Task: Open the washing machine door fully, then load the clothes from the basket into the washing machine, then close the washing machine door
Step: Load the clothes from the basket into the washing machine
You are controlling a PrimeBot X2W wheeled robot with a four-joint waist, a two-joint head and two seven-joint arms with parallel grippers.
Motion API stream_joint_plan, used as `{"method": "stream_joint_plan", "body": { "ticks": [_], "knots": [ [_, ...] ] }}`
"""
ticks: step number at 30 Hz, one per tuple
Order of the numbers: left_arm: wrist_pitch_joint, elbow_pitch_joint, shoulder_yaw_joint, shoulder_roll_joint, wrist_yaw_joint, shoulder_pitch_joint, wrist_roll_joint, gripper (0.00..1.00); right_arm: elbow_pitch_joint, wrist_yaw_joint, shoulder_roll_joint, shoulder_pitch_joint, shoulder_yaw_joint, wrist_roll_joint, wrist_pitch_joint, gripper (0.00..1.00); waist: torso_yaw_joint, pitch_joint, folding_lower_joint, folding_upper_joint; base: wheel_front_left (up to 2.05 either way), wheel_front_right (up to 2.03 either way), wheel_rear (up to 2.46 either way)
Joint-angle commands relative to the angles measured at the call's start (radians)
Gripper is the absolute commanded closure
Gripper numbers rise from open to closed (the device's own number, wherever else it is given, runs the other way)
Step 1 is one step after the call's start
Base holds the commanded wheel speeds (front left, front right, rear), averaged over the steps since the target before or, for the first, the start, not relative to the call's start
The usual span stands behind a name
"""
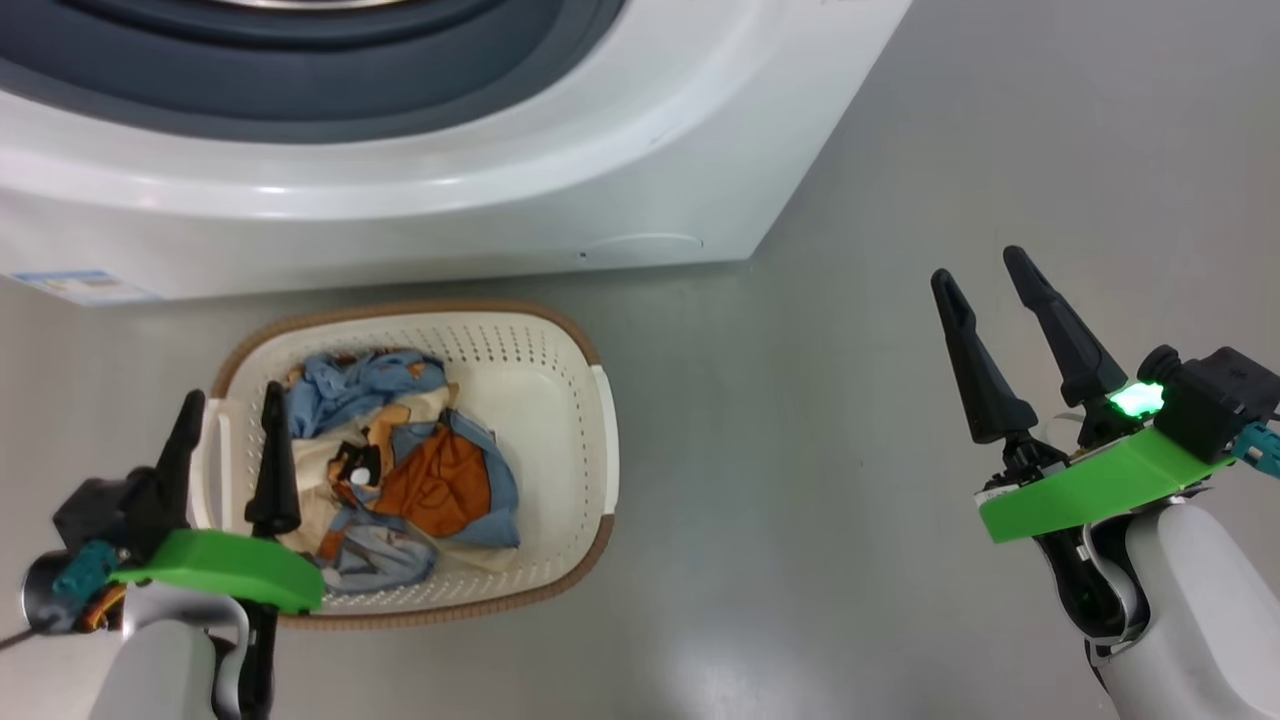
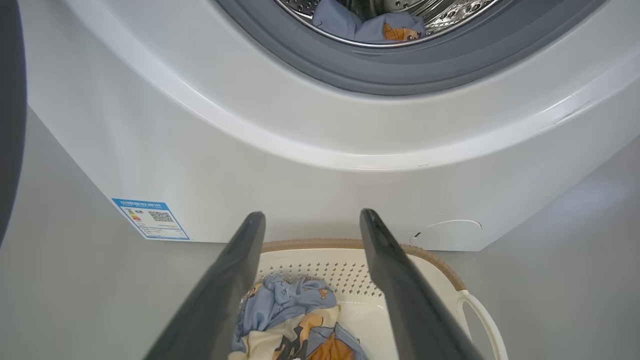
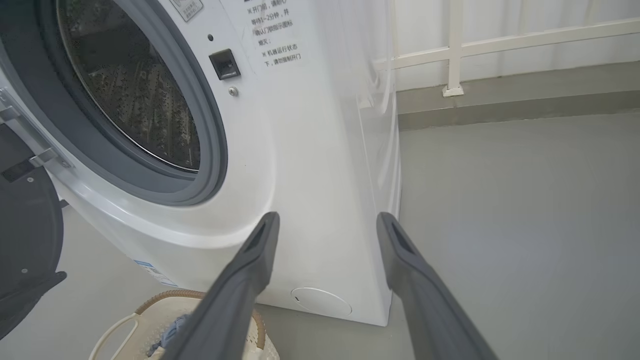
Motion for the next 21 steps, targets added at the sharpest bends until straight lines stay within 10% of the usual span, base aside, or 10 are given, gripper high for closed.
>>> {"method": "stream_joint_plan", "body": {
  "ticks": [1,21],
  "knots": [
    [-0.009,0.001,0.03,0.034,-0.006,-0.023,-0.005,0.0,-0.027,0.002,-0.003,-0.001,0.021,-0.001,-0.005,0.0,-0.007,0.037,0.0,0.0,0.0,0.0,0.0],
    [-0.012,0.306,0.057,0.045,-0.056,-0.236,0.017,0.0,-0.053,0.002,0.013,-0.071,0.036,0.001,-0.005,0.0,-0.037,0.206,0.0,0.0,0.0,0.0,0.0]
  ]
}}
